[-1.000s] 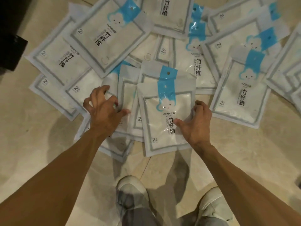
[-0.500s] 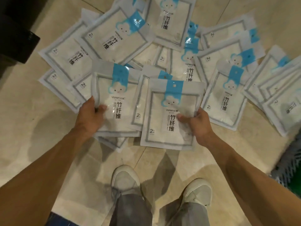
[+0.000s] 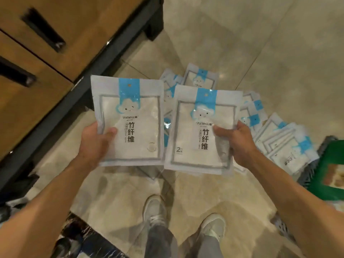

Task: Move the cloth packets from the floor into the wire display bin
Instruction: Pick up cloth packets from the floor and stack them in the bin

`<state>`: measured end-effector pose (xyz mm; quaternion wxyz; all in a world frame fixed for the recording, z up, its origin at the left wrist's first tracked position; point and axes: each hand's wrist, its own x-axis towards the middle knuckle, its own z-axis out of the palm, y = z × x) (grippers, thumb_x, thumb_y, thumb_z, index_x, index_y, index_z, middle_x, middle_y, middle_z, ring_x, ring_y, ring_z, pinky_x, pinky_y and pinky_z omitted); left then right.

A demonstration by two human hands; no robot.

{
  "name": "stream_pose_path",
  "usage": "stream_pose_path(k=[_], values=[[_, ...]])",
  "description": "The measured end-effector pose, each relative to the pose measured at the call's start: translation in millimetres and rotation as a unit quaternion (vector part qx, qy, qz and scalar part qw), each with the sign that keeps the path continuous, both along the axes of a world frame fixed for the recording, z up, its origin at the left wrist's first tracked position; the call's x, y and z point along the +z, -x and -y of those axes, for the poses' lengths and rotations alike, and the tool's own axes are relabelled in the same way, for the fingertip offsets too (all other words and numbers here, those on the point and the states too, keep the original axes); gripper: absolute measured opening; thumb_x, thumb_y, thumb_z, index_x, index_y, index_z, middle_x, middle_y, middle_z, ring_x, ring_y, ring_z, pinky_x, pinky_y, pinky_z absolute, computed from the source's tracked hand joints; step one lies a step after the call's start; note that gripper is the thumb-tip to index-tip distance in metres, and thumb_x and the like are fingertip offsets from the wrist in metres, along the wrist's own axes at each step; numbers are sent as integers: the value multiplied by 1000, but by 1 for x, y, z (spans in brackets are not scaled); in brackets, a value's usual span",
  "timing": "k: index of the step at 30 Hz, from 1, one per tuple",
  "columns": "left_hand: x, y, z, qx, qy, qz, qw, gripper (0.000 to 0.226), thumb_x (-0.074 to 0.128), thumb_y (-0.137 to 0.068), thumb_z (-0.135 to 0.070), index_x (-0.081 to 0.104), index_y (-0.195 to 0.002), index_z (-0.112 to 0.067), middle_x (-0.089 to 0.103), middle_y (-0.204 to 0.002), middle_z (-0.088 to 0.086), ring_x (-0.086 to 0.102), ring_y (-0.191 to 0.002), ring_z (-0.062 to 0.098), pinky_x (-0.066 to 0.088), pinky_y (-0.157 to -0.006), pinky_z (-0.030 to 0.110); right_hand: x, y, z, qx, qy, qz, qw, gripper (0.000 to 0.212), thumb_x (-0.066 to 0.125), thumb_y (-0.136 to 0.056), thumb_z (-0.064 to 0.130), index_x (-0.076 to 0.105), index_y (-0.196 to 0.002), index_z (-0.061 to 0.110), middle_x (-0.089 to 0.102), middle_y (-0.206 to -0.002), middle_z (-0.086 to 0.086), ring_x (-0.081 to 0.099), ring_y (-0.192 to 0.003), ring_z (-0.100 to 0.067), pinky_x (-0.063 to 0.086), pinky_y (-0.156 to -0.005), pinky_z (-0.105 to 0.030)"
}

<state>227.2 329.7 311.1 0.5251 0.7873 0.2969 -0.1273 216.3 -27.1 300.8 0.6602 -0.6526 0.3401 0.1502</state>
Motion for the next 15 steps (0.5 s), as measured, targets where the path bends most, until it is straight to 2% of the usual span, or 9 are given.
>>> stream_pose_path(k=[1, 3, 6, 7, 9, 12, 15], values=[[26, -3, -4, 12, 7, -1, 1000, 19, 67, -95, -7, 67, -114, -6, 72, -110, 13, 72, -93, 32, 59, -88, 48, 26, -5, -1, 1, 10, 2, 1000, 32, 77, -85, -2, 70, -115, 7, 81, -94, -2, 78, -87, -21, 61, -73, -33], [74, -7, -15, 31, 23, 3, 999, 21, 70, -93, -12, 70, -113, -7, 74, -111, 12, 72, -100, 36, 57, -93, 54, 80, -15, -3, 9, 19, 17, 1000, 34, 76, -86, -2, 70, -119, 3, 80, -102, -8, 77, -92, -26, 60, -79, -36], [156, -7, -26, 50, 46, 14, 998, 8, 70, -93, -14, 74, -99, -16, 78, -103, 5, 73, -92, 24, 57, -91, 45, 162, -27, -9, 23, 32, 40, 998, 31, 74, -88, -2, 70, -118, 2, 79, -107, -10, 75, -89, -25, 59, -74, -30], [173, -5, -27, 45, 49, 16, 998, 10, 66, -96, -11, 74, -96, -18, 78, -99, 1, 73, -90, 22, 57, -88, 42, 180, -28, -9, 28, 35, 50, 998, 30, 74, -88, -2, 71, -117, 2, 78, -108, -12, 74, -88, -26, 58, -73, -29], [227, -1, -36, 49, 52, 28, 997, 14, 62, -99, -8, 73, -101, -16, 79, -92, -4, 75, -88, 19, 59, -79, 36, 231, -35, -18, 29, 38, 66, 997, 24, 74, -87, -3, 73, -110, 5, 79, -103, -11, 74, -82, -24, 59, -74, -30], [313, 12, -58, 78, 44, 60, 994, 16, 61, -99, -7, 71, -111, -10, 78, -83, -9, 74, -74, 5, 56, -58, 18, 317, -42, -40, 27, 21, 94, 995, 22, 73, -87, -5, 72, -97, 14, 80, -87, 1, 75, -73, -11, 61, -67, -24], [400, 30, -79, 101, 39, 85, 991, 16, 59, -99, -8, 69, -111, -13, 78, -83, -8, 73, -72, 4, 53, -56, 16, 399, -47, -69, 69, 0, 126, 990, 22, 75, -86, -2, 73, -106, 8, 80, -91, -4, 76, -76, -16, 59, -62, -23]])
